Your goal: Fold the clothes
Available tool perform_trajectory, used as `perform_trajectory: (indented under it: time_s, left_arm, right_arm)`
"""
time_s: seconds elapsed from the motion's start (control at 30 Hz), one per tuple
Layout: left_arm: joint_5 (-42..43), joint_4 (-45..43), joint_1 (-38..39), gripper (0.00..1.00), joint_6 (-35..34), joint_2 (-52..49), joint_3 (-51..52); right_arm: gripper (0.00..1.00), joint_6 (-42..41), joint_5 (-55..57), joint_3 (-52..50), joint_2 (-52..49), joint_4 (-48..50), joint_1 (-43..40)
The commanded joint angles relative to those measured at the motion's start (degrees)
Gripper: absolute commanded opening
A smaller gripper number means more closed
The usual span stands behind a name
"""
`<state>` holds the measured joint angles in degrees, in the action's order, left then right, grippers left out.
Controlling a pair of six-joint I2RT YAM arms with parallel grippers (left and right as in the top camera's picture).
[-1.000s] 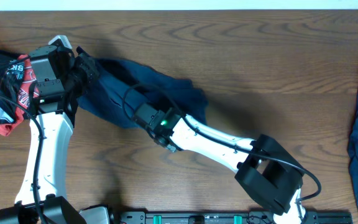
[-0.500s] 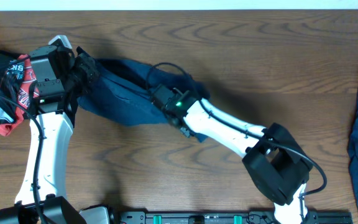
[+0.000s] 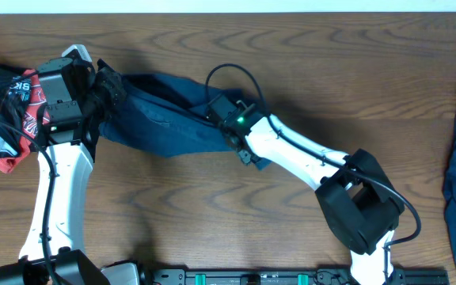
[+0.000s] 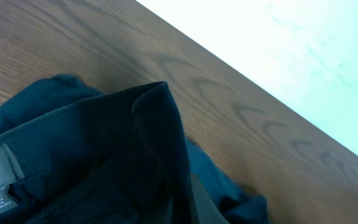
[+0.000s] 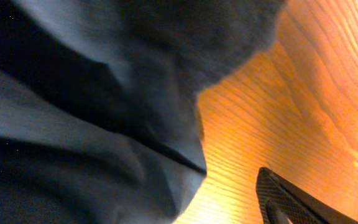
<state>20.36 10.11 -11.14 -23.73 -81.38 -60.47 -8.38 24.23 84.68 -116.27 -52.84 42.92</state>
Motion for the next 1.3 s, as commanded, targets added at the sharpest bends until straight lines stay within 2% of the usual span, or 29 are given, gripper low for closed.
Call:
perform_trajectory:
  time_s: [0.0, 0.2, 0.33, 0.4, 0.7, 0.87, 0.9, 0.97, 1.07, 1.1, 1.27]
  left_arm:
    - [-0.55, -0.42, -0.02, 0.06, 1.03, 0.15, -1.42]
    - [-0.55, -0.39, -0.02, 0.06, 1.01, 0.15, -1.42]
    - [-0.55, -0.42, -0.02, 0.06, 1.01, 0.15, -1.42]
    - [-0.55, -0.42, -0.02, 0.06, 1.01, 0.15, -1.42]
    - [-0.52, -0.39, -0.02, 0.06, 1.01, 0.15, -1.42]
    - [-0.52, -0.39, -0.02, 0.06, 1.01, 0.15, -1.42]
    - [-0.52, -0.39, -0.02, 0.06, 1.01, 0.15, -1.42]
    - [-0.52, -0.37, -0.02, 0.06, 1.01, 0.15, -1.42]
    - [-0.52, -0.37, -0.02, 0.06, 1.01, 0.15, -1.42]
    - [-0.52, -0.37, -0.02, 0.06, 1.01, 0.15, -1.42]
    - [-0.5, -0.2, -0.02, 0.06, 0.98, 0.15, -1.42]
  right_arm:
    - [0.77, -3.67, 1.46, -0.04, -0.74, -0.24, -2.73]
    - [0.74, -7.54, 1.44, -0.04, -0.74, -0.81, -5.99]
    - [0.72, -7.45, 1.03, -0.04, -0.74, -0.61, -6.95]
    - [0.66, -7.41, 1.05, -0.04, -0.74, -0.52, -6.97]
    - [0.68, -4.83, -2.23, -0.04, -0.74, 1.97, -6.86]
    - [0.61, -3.58, -5.51, -0.07, -0.74, 3.98, -6.86]
    - [0.58, -3.54, -5.9, -0.04, -0.74, 4.37, -6.86]
    - [0.42, -3.54, -6.14, -0.07, -0.74, 4.9, -6.84]
    - [0.05, -3.54, -6.69, -0.07, -0.74, 5.14, -6.86]
    - [0.01, -3.56, -6.69, -0.07, -0.74, 5.14, -6.86]
    - [0.01, -3.56, -6.27, -0.04, -0.7, 5.51, -6.86]
